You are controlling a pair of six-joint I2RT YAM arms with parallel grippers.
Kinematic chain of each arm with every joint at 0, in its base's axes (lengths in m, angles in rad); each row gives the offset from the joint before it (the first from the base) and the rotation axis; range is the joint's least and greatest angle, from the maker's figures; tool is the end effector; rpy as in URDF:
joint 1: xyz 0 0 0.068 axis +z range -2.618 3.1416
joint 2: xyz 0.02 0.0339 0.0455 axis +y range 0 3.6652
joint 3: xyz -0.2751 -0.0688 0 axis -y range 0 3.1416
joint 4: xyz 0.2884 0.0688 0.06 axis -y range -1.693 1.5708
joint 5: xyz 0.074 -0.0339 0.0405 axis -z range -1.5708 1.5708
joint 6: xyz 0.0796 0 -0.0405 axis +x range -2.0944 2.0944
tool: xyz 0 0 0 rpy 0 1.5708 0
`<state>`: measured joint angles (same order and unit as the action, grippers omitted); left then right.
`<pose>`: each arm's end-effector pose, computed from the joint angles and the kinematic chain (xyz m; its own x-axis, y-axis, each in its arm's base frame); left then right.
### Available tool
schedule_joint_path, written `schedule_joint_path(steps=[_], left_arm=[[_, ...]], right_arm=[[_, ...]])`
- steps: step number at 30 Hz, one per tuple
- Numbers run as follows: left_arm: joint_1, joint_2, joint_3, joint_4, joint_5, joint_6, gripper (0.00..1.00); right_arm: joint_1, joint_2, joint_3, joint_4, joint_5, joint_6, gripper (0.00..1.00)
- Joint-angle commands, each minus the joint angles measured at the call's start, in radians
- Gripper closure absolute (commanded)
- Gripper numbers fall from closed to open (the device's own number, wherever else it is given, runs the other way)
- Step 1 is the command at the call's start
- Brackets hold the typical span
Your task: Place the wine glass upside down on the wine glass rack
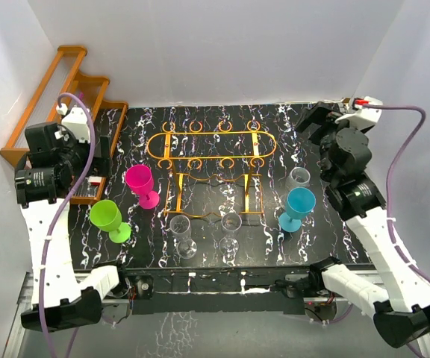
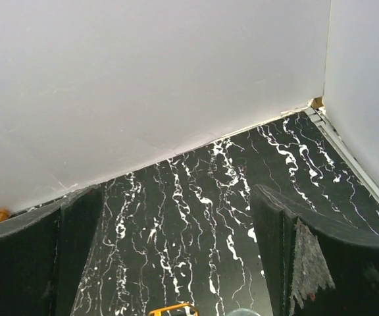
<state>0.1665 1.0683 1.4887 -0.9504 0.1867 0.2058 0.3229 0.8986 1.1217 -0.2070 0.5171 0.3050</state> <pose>0.2565 0.0281 0.4501 -0.4890 0.1214 -0.8638 0.0971 0.9917 0.0845 0.2589 0.0451 0.4534 0.0725 0.2995 -0.9513 0.1794 0.9344 0.3078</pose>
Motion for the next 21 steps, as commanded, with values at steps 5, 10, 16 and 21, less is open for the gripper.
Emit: schedule_joint_path(steps=[5,10,16,21], left_arm=[[0.020,0.039,0.020,-0.134,0.128,0.139,0.09],[0.022,0.103,0.045,-0.105,0.150,0.098,0.27],[0.012,0.272,0.124,-0.176,0.273,0.154,0.37],[-0.076,0.329,0.078,-0.128,0.163,0.154,0.38]], right_arm=[[0.027,-0.144,-0.162,0.345,0.160,-0.086,0.02],[0.027,-0.143,-0.149,0.324,0.162,-0.140,0.02],[0.027,-0.175,-0.193,0.307,0.182,-0.138,0.02],[0.026,-0.169,-0.183,0.291,0.188,-0.152,0.02]])
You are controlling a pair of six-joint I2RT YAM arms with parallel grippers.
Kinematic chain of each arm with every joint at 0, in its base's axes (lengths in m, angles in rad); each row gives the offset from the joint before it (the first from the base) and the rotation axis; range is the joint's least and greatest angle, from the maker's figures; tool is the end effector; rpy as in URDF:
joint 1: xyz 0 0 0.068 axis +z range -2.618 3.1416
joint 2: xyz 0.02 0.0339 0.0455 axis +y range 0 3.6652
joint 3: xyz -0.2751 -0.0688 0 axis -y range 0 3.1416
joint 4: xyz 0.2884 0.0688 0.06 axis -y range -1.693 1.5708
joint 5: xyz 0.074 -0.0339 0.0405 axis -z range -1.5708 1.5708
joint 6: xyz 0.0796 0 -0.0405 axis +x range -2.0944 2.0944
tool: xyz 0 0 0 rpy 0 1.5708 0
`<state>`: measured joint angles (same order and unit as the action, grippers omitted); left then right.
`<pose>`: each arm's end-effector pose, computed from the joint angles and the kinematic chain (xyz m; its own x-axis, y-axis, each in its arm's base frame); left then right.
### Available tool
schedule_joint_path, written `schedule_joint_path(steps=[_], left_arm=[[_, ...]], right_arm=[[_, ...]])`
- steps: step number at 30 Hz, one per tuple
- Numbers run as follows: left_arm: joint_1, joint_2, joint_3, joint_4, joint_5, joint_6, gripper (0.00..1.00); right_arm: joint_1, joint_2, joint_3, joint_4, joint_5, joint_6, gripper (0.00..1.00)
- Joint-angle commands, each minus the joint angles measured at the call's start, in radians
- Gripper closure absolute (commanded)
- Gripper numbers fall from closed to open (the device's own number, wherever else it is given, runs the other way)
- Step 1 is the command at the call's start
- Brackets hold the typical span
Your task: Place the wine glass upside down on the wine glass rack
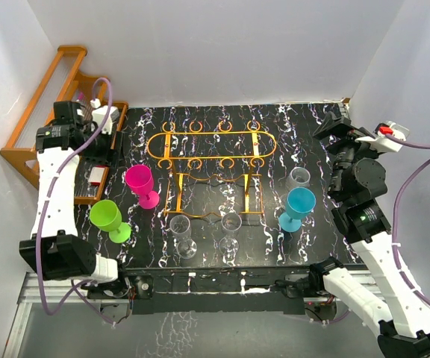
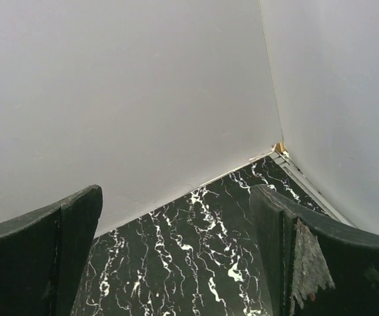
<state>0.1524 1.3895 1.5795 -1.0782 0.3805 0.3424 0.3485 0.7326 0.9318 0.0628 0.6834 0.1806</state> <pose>0.3362 0.0217 0.3827 -0.6920 0.2091 -0.6909 0.3428 0.9375 -0.0596 0.2215 0.0270 0.4485 0.2949 0.2553 -0.9208 0.2597 0.9060 0.3344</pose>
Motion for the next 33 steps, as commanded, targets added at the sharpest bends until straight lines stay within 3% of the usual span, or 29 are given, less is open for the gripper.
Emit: schedule_joint_path(steps=[1,13,33], left_arm=[[-0.074,0.017,-0.026,0.015,-0.048,0.012,0.40],[-0.113,0.082,-0.101,0.135,-0.113,-0.006,0.48],[-0.137,0.138,-0.175,0.189,-0.134,0.003,0.59]], right_arm=[[0.001,-0.003,0.010,0.021,0.022,-0.030,0.02],[0.001,-0.013,0.009,-0.006,0.043,-0.056,0.02],[0.001,0.004,0.004,-0.007,0.043,-0.042,0.02]])
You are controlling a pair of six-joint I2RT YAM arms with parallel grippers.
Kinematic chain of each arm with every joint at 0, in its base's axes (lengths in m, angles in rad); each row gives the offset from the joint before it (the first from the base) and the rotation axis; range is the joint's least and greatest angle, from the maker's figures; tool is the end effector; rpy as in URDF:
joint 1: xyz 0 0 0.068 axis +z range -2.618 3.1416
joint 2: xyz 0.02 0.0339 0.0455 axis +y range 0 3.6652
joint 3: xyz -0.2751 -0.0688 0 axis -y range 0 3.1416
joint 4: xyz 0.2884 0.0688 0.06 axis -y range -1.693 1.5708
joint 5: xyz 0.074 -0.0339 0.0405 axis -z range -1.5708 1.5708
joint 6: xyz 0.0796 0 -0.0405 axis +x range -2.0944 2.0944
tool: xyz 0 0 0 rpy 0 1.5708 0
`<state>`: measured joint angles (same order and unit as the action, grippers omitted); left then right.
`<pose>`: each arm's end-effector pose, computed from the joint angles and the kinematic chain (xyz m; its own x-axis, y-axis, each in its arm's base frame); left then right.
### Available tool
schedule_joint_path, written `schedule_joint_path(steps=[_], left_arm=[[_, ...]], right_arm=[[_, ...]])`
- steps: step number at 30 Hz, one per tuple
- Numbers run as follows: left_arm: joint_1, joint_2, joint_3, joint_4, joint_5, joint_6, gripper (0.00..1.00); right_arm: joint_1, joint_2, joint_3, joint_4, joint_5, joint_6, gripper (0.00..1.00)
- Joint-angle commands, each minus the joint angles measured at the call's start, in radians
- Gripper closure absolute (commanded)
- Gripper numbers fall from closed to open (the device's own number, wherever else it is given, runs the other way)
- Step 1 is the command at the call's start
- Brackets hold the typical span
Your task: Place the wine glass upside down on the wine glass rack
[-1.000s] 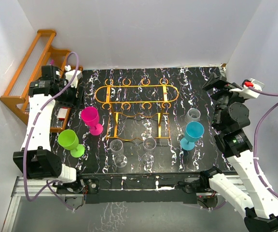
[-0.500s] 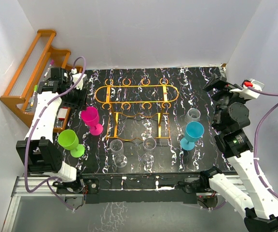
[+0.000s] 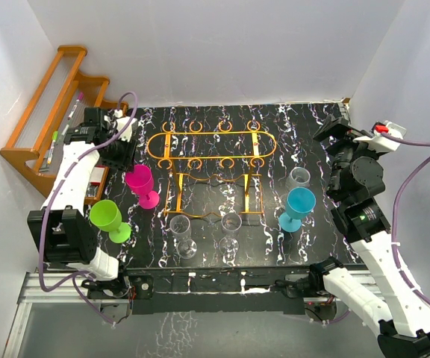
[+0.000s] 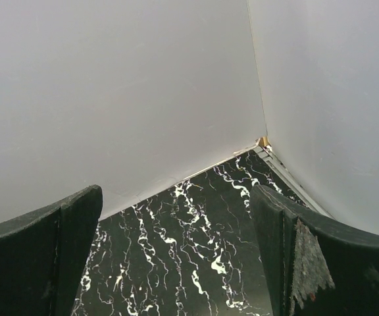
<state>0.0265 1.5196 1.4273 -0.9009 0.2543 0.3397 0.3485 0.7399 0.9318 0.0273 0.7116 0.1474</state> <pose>0.3815 -0.0099 0.2949 -0.7524 0.3027 -0.5850 0.3843 0.9230 -0.0168 0.2241 0.0261 0.4421 0.2522 0.2100 -0.9446 0.3068 0.9085 0.2838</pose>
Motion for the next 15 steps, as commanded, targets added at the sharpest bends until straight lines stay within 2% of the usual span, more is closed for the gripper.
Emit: schedule_joint_path(steps=[1,3,6,9,12,15], left_arm=[[-0.013,0.011,-0.026,0.013,-0.009,0.006,0.60],[-0.016,0.015,-0.031,0.016,-0.015,0.007,0.63],[-0.021,0.011,-0.037,0.022,-0.023,0.008,0.75],[-0.030,0.010,-0.026,0.019,-0.043,0.006,1.00],[-0.049,0.001,0.025,-0.007,-0.076,0.009,1.00],[-0.084,-0.038,0.125,-0.019,-0.192,0.024,1.00]], right_arm=[[0.001,-0.005,0.004,0.029,0.016,-0.011,0.02],[0.001,-0.009,0.004,0.029,0.018,-0.012,0.02],[0.001,-0.012,0.006,0.029,0.022,-0.017,0.02],[0.001,-0.012,0.018,0.029,0.026,-0.020,0.02],[0.001,-0.012,0.031,0.029,0.025,-0.020,0.02],[0.001,-0.014,0.047,0.029,0.023,-0.024,0.02]])
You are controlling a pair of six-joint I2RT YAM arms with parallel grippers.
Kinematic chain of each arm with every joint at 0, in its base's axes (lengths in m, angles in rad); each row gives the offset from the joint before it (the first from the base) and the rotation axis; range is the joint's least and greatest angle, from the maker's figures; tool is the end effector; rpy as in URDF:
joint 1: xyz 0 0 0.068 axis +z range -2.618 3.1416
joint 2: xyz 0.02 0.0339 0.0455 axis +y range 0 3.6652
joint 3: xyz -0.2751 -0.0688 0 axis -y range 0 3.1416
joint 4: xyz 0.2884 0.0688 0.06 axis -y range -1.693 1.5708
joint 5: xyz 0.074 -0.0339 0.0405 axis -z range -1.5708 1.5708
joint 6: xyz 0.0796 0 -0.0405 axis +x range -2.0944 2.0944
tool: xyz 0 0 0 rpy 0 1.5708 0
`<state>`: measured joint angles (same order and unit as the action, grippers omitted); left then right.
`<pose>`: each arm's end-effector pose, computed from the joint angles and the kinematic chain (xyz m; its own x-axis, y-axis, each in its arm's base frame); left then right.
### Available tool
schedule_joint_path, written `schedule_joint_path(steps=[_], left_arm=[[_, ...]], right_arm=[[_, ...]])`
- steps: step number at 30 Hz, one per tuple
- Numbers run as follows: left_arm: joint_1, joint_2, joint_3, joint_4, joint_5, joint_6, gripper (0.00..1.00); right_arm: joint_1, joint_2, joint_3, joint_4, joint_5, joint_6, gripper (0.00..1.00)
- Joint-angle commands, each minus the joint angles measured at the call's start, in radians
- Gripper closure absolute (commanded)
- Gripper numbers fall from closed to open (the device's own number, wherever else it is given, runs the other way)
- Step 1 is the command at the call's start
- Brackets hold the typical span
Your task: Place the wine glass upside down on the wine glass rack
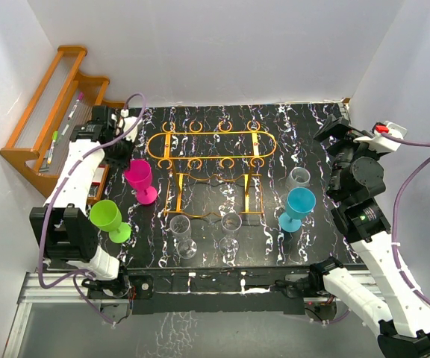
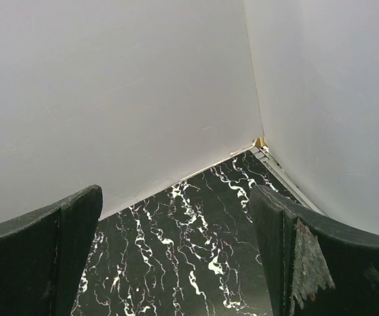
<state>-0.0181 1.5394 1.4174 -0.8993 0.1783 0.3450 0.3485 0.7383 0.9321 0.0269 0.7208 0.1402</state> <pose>0.3842 -0.0211 0.2830 -0.7651 0.3467 -0.5426 0.3923 0.9192 0.0343 0.2233 0.0253 0.4424 0.2525 0.2034 -0.9460 0.3165 0.9065 0.2794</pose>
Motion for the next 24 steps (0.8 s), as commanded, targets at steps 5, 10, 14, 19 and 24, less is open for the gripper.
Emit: schedule_joint_path(steps=[5,10,14,19,24], left_arm=[[-0.051,-0.073,0.381,0.042,-0.305,0.094,1.00],[-0.071,-0.100,0.519,0.302,-0.392,0.201,1.00],[-0.096,-0.153,0.465,0.693,-0.386,0.265,1.00],[-0.155,-0.110,0.478,1.034,-0.350,0.412,1.00],[-0.295,-0.117,0.353,1.393,-0.285,0.605,1.00]], right_arm=[[0.001,-0.006,0.077,0.030,0.011,-0.025,0.02],[0.001,0.017,0.125,0.030,-0.035,-0.021,0.02],[0.001,0.036,0.189,0.019,-0.211,-0.014,0.02],[0.001,0.050,0.265,0.017,-0.523,0.044,0.02],[0.001,0.104,0.334,0.025,-0.683,0.126,0.02]])
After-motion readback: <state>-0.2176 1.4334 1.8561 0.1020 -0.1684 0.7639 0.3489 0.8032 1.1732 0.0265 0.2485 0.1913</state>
